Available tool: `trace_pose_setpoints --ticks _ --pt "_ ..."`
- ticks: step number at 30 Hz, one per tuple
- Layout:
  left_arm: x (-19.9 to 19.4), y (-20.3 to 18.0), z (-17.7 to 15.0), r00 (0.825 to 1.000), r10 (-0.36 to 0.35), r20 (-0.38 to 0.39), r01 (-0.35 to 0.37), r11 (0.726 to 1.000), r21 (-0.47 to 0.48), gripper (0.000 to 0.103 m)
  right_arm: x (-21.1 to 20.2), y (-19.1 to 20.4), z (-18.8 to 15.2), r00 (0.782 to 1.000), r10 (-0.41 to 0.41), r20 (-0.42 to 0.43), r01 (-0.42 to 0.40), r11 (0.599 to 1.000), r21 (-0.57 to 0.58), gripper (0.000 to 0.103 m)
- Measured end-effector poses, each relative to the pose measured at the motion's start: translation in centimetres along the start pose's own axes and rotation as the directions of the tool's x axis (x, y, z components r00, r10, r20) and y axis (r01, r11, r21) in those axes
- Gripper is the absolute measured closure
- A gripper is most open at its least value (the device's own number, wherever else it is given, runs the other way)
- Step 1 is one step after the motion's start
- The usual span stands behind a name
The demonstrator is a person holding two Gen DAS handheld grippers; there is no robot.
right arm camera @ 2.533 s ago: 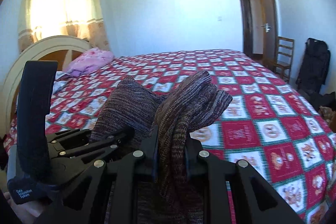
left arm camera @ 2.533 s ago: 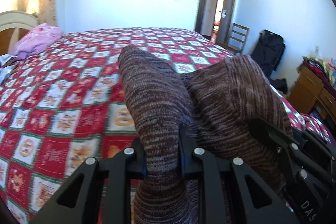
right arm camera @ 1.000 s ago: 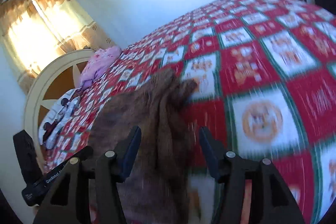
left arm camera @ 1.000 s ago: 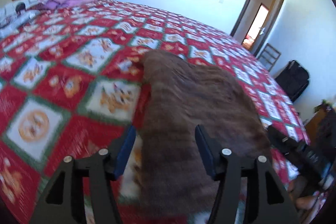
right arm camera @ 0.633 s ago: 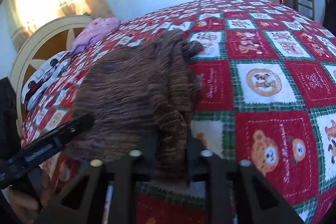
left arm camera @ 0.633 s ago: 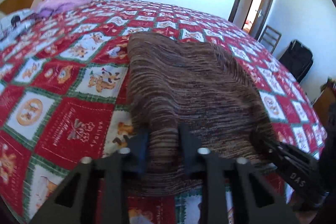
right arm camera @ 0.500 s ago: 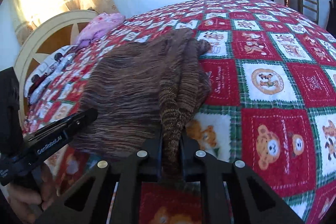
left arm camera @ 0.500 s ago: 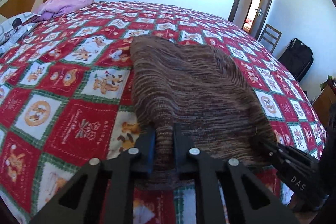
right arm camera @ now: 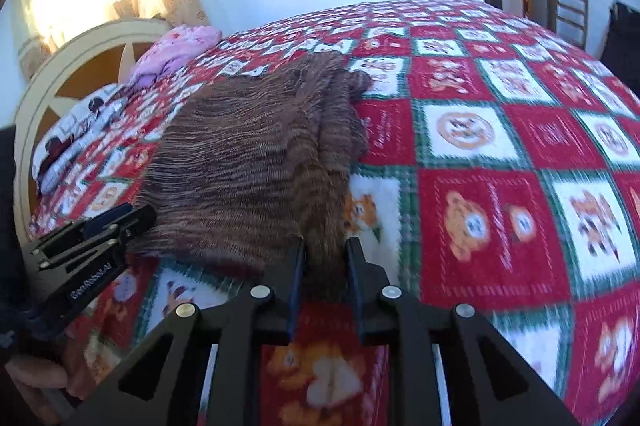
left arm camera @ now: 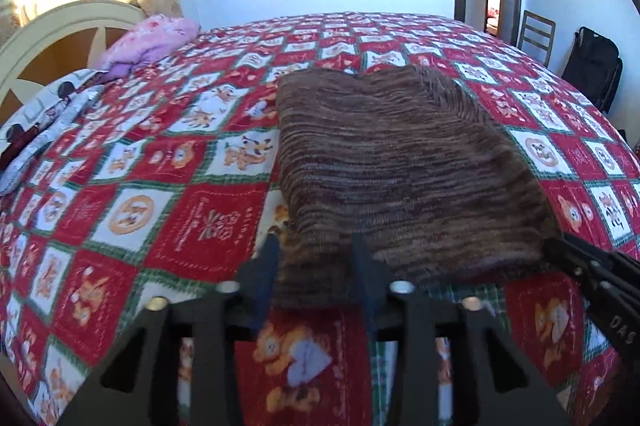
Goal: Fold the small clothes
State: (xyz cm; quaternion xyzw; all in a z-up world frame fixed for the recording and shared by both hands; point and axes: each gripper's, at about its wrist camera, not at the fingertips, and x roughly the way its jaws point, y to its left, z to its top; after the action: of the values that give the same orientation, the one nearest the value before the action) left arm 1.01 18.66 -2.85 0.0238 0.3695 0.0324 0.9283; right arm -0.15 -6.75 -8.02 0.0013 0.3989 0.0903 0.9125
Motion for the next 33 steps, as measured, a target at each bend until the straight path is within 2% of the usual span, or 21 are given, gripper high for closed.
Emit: trace_pose_setpoints --ticks 1,2,5,6,8,11,14,18,24,29,33 --pt "-0.5 -0.1 -0.2 1.0 0.003 0.005 -0.003 1.0 0.0 0.047 -0.7 0.0 -0.3 1.0 -0.017 0.021 0.017 1.0 0.005 0.081" --pt "-0.8 -0.3 -0.4 1.0 0.0 0.013 0.0 1.0 0.004 0.045 -1.7 0.0 -0.6 0.998 -0.046 0.052 0.046 0.999 0.003 0.076" --pt "-1.9 -1.3 -0.9 1.0 -0.013 0.017 0.013 0.999 0.032 0.04 -3.7 0.4 -1.2 0.988 -0.102 0.118 0.103 0.995 0.0 0.039" --pt "-2.2 -1.6 -1.0 1.0 -0.02 0.012 0.019 0.999 0.034 0.038 -4.5 0.5 -1.4 0.984 -0.112 0.142 0.112 0.994 0.005 0.036" --pt "-3.3 -2.0 -1.2 0.999 -0.047 0.018 0.047 0.999 0.021 0.034 -5.8 0.8 -1.4 0.979 -0.119 0.168 0.118 0.993 0.015 0.036" --pt "-5.2 -2.3 -1.5 0.996 -0.066 0.055 0.066 0.998 0.004 0.019 -7.9 1.3 -1.5 0.966 -0.125 0.226 0.124 0.992 0.018 0.036" --pt "-7.2 -2.3 -1.9 0.993 -0.053 0.106 0.053 0.999 -0.002 0.007 -10.5 2.4 -1.9 0.945 -0.122 0.304 0.129 0.992 -0.003 0.036" --pt "-9.7 -1.5 -2.6 0.985 0.0 0.173 0.0 1.0 0.0 0.0 -13.5 3.9 -2.8 0.913 -0.129 0.386 0.15 0.988 -0.024 0.035" --pt "-13.2 0.0 -3.3 0.968 0.023 0.25 -0.015 0.999 -0.034 0.0 -17.1 5.5 -3.9 0.872 -0.121 0.474 0.147 0.989 -0.017 0.034" --pt "-14.6 0.5 -3.2 0.966 0.046 0.253 -0.034 0.998 -0.051 0.0 -19.2 6.6 -4.3 0.847 -0.132 0.515 0.162 0.987 -0.014 0.032" --pt "-16.4 0.7 -3.6 0.954 0.071 0.292 -0.055 0.997 -0.06 0.0 -21.5 7.1 -4.9 0.812 -0.123 0.57 0.15 0.989 0.0 0.031"
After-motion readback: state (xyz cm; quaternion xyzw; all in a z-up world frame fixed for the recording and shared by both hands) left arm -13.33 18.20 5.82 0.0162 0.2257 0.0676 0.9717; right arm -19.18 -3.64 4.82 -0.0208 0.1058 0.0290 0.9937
